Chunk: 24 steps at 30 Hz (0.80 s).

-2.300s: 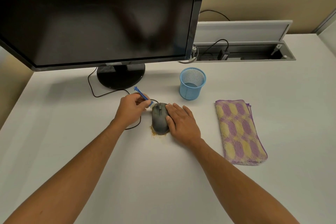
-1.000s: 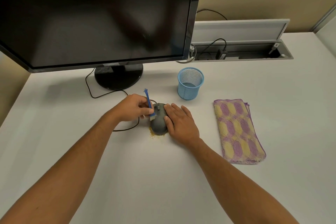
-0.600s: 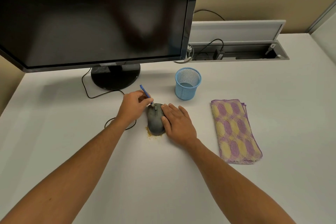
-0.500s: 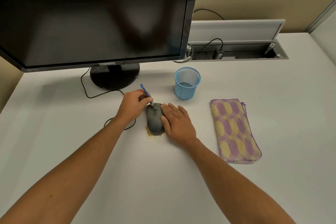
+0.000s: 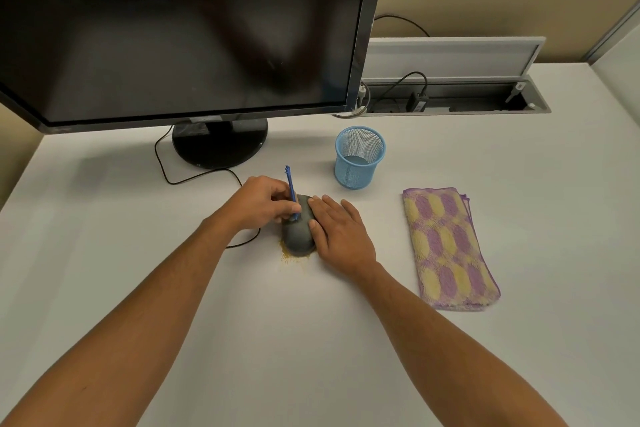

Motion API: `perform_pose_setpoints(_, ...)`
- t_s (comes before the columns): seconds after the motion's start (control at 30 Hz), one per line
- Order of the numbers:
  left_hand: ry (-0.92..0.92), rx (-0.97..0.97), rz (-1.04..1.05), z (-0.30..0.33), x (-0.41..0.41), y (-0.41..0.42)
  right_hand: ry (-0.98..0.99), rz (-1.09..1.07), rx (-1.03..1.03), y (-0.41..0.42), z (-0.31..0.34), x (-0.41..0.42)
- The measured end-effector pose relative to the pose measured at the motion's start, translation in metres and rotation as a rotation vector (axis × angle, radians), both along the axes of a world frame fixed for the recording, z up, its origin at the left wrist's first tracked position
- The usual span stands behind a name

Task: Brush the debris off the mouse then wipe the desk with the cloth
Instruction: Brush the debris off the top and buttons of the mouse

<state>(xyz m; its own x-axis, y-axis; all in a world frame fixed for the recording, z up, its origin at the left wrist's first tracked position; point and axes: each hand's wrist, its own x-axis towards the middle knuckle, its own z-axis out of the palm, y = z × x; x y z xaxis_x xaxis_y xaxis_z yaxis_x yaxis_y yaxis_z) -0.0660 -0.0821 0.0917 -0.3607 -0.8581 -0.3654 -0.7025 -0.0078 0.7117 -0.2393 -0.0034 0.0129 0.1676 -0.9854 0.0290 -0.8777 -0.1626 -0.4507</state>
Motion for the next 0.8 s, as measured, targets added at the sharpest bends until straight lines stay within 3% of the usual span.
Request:
perform_pose_setpoints(0.17, 0.074, 0.086, -0.04, 0.002, 0.005, 0.002, 0.0, -0.002, -0.006, 0.001, 0.001, 0.0)
perform_pose_setpoints(0.37, 0.107, -0.127, 0.205, -0.008, 0.005, 0.002, 0.004, -0.011, -0.009, 0.0, 0.0, 0.0)
perform_pose_setpoints(0.47, 0.069, -0.126, 0.171, -0.01, 0.004, 0.005, 0.004, -0.003, 0.002, 0.0, 0.001, 0.0)
perform_pose_setpoints(0.67, 0.055, 0.082, -0.02, 0.002, 0.004, 0.002, 0.002, -0.002, -0.004, 0.0, -0.001, 0.0)
perform_pose_setpoints(0.8, 0.103, 0.036, 0.052, 0.0, 0.006, -0.001, -0.01, -0.012, -0.023, 0.0, -0.002, 0.0)
